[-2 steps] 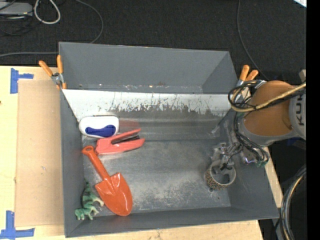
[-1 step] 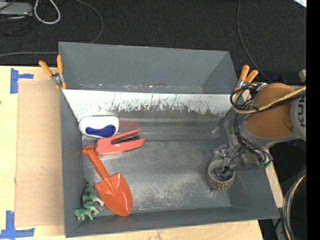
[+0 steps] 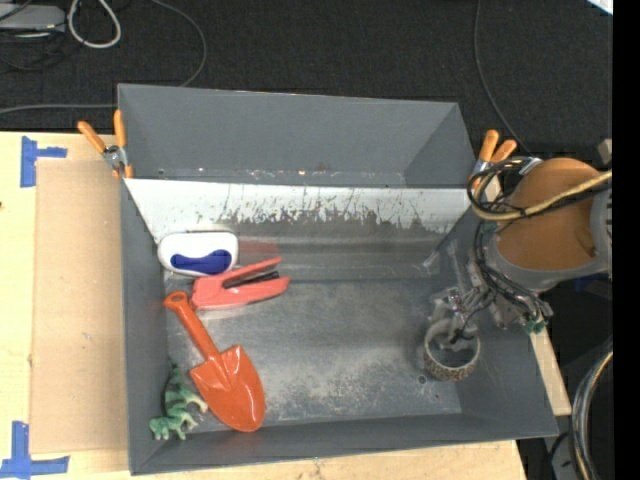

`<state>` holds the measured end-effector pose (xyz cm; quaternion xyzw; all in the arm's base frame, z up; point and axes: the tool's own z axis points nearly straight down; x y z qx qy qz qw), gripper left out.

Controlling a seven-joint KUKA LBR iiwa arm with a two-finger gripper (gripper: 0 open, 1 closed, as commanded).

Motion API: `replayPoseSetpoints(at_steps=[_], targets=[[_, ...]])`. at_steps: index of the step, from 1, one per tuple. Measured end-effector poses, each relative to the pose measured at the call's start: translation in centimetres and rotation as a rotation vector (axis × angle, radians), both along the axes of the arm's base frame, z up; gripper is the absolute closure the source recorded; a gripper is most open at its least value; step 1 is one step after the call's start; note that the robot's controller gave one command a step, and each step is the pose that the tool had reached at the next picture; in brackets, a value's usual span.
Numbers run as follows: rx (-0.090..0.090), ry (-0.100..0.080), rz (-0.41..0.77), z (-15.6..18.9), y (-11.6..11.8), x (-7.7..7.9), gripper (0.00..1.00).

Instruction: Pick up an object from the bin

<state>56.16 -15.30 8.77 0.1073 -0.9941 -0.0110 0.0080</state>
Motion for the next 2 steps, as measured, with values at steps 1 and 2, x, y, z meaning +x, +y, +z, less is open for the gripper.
replayPoseSetpoints(at_steps=[1, 2], targets=[[0.005, 0.001, 0.147, 2.7, 3.1, -5.8, 1.0], [-0.002, -0.012, 0.022, 12.7, 0.3, 0.4, 1.0]])
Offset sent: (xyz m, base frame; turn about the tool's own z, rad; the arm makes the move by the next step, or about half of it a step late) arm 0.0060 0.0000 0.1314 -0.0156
